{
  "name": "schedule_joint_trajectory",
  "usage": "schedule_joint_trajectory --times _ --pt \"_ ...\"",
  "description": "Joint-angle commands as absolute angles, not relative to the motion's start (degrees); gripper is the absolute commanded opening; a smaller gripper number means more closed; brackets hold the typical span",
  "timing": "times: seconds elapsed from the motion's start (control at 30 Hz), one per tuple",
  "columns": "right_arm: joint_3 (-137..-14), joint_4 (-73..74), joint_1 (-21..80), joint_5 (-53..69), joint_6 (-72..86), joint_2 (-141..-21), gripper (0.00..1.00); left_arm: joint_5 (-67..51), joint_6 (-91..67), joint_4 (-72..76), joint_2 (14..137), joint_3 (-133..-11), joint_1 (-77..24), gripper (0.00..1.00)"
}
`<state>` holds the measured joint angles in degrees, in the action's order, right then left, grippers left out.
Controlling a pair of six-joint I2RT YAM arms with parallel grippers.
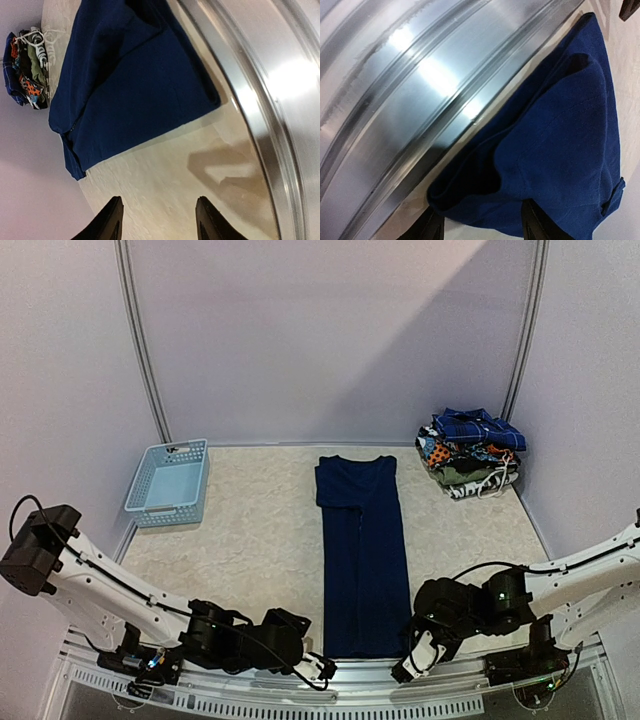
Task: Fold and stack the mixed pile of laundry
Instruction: Pick up the rectangle-folded T-shirt from the center of the board.
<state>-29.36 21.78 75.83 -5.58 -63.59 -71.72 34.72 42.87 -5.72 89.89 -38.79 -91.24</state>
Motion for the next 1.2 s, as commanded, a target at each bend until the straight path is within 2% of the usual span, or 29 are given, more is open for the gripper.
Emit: schedule_joint_trajectory --times 0.0,0.07,0.2,0.3,0.57,0.7,0.9,1.0,1.17 --pt "-26.68 19.83 76.92 -8.31 -65.74 -74.07 0.52 33.25 47.84 0.09 90.81 -36.83 -92.26 0.52" --pt "-26.47 18.86 77.26 -8.53 -65.82 -73.89 0.47 32.85 50.1 2.55 92.16 -36.53 -92.21 0.52" --pt "-27.46 20.24 78.25 -8.7 -64.64 -74.37 0.23 31.41 55.01 4.92 94.57 -36.5 -92.65 0.51" --pt "-28.37 23.01 78.38 -8.38 -63.17 -72.79 0.15 29.15 57.25 5.05 94.95 -36.47 -92.94 0.51" --pt "-28.92 25.75 78.4 -7.7 -59.15 -69.88 0.11 29.65 60.11 6.15 100.22 -37.77 -93.96 0.54" --pt "-29.18 25.82 78.4 -7.65 -58.67 -70.61 0.09 33.56 61.21 7.85 104.77 -39.88 -94.24 0.51" --pt "-28.83 25.4 78.4 -7.56 -57.97 -70.49 0.07 32.91 61.43 5.94 104.95 -39.79 -94.23 0.46" --pt "-28.65 24.68 78.39 -7.5 -57.7 -70.64 0.05 32.7 60.67 4.33 103.72 -39.51 -94.19 0.38" --pt "-29.62 24.69 77.91 -6.88 -56.68 -71.23 0.0 32.01 58.25 2.41 103.56 -41.63 -94.02 0.16"
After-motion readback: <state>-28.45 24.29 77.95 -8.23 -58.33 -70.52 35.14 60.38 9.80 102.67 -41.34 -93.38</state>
